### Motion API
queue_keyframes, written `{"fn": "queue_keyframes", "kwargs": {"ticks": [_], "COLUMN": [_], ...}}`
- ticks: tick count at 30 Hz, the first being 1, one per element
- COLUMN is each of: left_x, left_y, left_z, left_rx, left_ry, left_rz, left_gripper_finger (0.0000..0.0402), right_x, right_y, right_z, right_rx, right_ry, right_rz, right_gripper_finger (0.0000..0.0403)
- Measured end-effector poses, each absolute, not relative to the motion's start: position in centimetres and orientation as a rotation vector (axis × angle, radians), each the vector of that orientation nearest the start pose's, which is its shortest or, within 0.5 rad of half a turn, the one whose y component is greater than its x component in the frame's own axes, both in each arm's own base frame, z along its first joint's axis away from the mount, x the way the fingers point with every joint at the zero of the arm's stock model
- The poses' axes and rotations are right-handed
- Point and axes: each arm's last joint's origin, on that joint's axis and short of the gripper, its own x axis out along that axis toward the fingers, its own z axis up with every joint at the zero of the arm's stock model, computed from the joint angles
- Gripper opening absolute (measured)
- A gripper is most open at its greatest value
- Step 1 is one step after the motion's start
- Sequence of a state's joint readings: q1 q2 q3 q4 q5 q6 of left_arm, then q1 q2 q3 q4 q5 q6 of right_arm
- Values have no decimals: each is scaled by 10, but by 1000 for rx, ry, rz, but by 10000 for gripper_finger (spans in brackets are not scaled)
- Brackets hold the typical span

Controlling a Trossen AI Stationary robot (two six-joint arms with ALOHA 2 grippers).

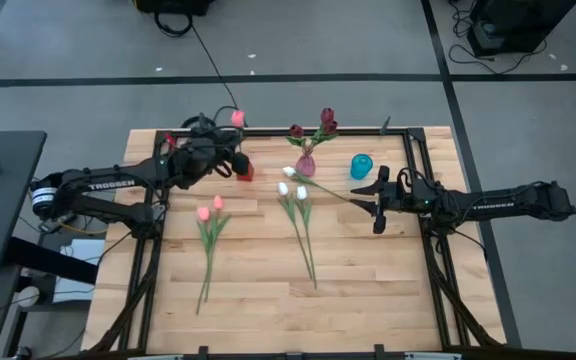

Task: Sort flowers into vase by color
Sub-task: Put the right pink flower into the dark red vase

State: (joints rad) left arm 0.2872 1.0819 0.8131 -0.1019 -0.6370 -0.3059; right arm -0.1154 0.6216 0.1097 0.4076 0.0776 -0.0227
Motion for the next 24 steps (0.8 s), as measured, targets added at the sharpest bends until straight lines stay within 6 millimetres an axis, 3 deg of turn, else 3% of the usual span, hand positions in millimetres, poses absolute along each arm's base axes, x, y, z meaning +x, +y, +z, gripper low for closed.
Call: {"fn": "queue_keyframes", "kwargs": {"ticks": [5,10,19,24], "left_x": [218,219,204,188], "left_y": [76,65,28,7], "left_z": [290,301,331,319], "left_rx": [-238,-196,-253,-554], "left_ry": [299,377,603,748], "left_rz": [927,877,788,798], "left_gripper_finger": [126,188,203,203], "right_x": [143,143,143,143], "right_y": [-19,-19,-19,-19], "right_z": [180,179,179,179], "right_rx": [-17,-11,-9,-9], "right_ry": [106,105,108,108], "right_rz": [-192,-192,-193,-192], "right_gripper_finger": [133,133,133,133]}}
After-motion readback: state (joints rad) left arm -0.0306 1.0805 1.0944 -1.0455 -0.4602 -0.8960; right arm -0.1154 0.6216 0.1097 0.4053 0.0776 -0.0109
